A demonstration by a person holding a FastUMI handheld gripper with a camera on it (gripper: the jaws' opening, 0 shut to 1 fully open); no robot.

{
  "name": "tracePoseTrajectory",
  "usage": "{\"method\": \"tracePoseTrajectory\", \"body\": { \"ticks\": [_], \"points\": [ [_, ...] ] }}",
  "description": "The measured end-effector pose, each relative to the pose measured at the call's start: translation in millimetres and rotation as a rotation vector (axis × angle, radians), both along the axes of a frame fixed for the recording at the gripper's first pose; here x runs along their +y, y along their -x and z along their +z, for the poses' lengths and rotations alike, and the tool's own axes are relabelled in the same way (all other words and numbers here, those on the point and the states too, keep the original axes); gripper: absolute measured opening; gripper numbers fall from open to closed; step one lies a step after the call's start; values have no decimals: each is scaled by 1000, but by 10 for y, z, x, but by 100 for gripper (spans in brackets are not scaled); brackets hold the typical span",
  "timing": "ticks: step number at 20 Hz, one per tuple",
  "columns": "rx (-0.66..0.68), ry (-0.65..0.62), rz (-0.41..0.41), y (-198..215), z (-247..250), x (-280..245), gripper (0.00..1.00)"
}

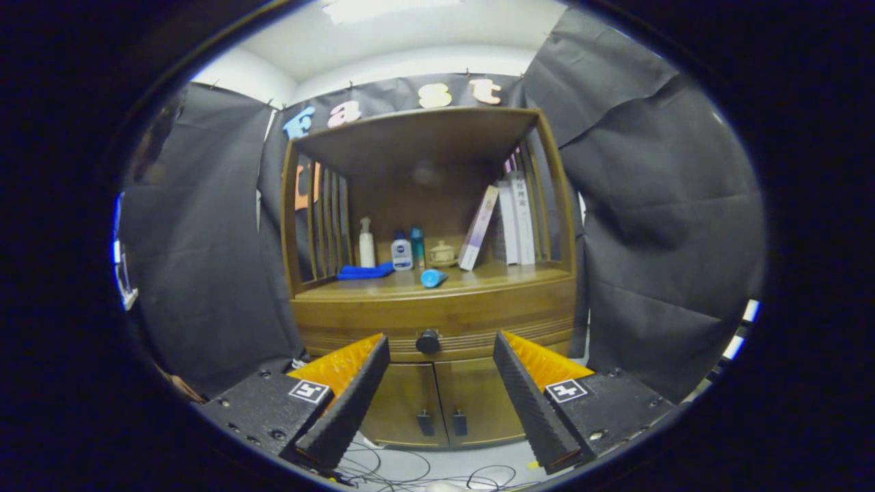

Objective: Pull open the drawer, take out the items inside it, and place them on the countertop above the cabinet.

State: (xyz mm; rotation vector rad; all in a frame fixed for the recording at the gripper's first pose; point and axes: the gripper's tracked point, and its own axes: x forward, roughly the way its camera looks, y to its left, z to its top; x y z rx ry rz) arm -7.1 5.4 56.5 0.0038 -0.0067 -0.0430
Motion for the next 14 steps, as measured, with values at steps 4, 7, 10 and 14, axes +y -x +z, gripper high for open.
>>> {"method": "tracePoseTrajectory", "body": {
  "ticks": [4, 7, 10, 14],
  "points": [
    [-127, -34, -21, 237, 233, -158, 99],
    [-144, -27, -40, 302, 99, -238, 99],
    [-112, -55, -20, 282, -11, -183, 99],
    [-116, -41, -9, 292, 11, -165, 99]
  ]
}}
